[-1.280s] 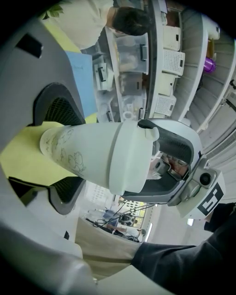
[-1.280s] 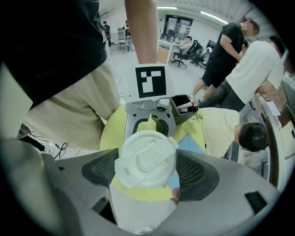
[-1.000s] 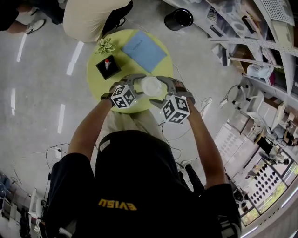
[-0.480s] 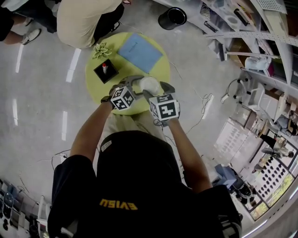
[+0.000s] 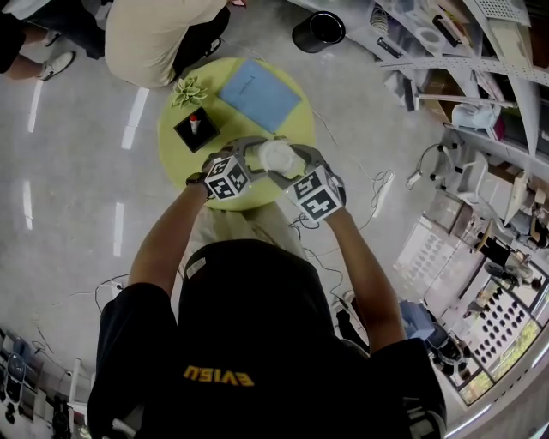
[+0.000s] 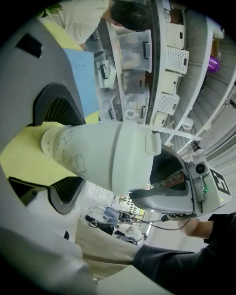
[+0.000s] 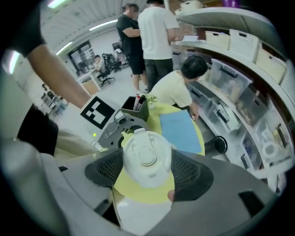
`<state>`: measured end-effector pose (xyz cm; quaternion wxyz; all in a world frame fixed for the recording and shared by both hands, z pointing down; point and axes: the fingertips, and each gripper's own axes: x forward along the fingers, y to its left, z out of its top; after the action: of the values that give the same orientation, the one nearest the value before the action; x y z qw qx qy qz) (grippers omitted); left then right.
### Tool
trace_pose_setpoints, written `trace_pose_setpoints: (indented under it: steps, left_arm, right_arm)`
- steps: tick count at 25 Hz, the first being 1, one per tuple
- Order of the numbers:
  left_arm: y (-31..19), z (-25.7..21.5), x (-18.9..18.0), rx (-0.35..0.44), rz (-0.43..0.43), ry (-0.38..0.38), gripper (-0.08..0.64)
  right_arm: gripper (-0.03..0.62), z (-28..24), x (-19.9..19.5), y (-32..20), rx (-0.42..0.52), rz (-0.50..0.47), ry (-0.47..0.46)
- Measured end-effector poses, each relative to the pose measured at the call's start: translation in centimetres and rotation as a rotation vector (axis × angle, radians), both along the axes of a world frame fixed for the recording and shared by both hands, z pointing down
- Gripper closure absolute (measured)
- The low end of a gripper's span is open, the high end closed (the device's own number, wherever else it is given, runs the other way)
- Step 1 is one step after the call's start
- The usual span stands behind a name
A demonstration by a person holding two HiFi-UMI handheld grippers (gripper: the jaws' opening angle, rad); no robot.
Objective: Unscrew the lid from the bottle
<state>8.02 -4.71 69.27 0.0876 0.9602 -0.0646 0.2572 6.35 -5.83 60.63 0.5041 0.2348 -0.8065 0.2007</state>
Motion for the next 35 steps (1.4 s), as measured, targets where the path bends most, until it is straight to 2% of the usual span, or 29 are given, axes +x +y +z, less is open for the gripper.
trace_pose_setpoints:
  steps: [4, 8, 11, 15, 19, 22, 24, 28, 30, 31, 33, 35]
  left_arm:
    - [0.0, 0.1, -0.1, -0.005, 0.020, -0.001, 0.198]
    - [-0.1, 0.2, -0.1, -0.008, 0.031, -0.001, 0.198]
    - [-0.1, 0.3, -0.1, -0.010, 0.030, 0.000, 0.198]
    - [-0.2, 0.6, -0.2, -0.007, 0.030, -0.005, 0.198]
    - [0.1, 0.7, -0.1, -0.014, 0.031, -0.015, 0.198]
    - [0.0, 0.7, -0.1, -0.015, 0.039, -0.024, 0.198]
    - [0.1, 0.8, -0.3, -0.017, 0.041, -0.030, 0.199]
    - [0.0, 0.9, -0.2, -0.016, 0.038, -0.036, 0.199]
    - [0.1, 0.9, -0.2, -0.018, 0.034, -0.037, 0.199]
    - [0.2, 0.8, -0.2, -0.019, 0.034, -0.038, 0.199]
    - [0.2, 0.6, -0.2, -0.020, 0.037, -0.041, 0.199]
    - [0.0, 0.5, 0.0, -0.018, 0.039, -0.041, 0.200]
  right_arm:
    - [0.264, 0.4, -0.3, 0.7, 0.021, -0.391, 0.069]
    - [0.262, 0.8, -0.3, 1.1, 0.003, -0.684, 0.144]
    - [0.261, 1.0, -0.3, 1.3, -0.003, -0.816, 0.189]
    - [0.261, 1.2, -0.4, 1.3, 0.006, -0.834, 0.189]
    - [0.245, 0.9, -0.2, 1.2, 0.059, -0.720, 0.199]
    - [0.219, 0.4, 0.1, 0.8, 0.081, -0.554, 0.185]
    - [0.195, 0.0, 0.3, 0.5, 0.039, -0.354, 0.146]
    - [0.189, -0.7, 0.4, -0.3, -0.096, 0.221, -0.018]
    - [0.176, -0.7, 0.7, -0.8, -0.109, 0.460, -0.062]
    - [0.172, -0.6, 0.9, -1.1, -0.091, 0.536, -0.056]
    - [0.172, -0.4, 1.1, -1.5, -0.036, 0.595, -0.010]
    - [0.189, 0.1, 0.9, -1.7, -0.015, 0.570, 0.028]
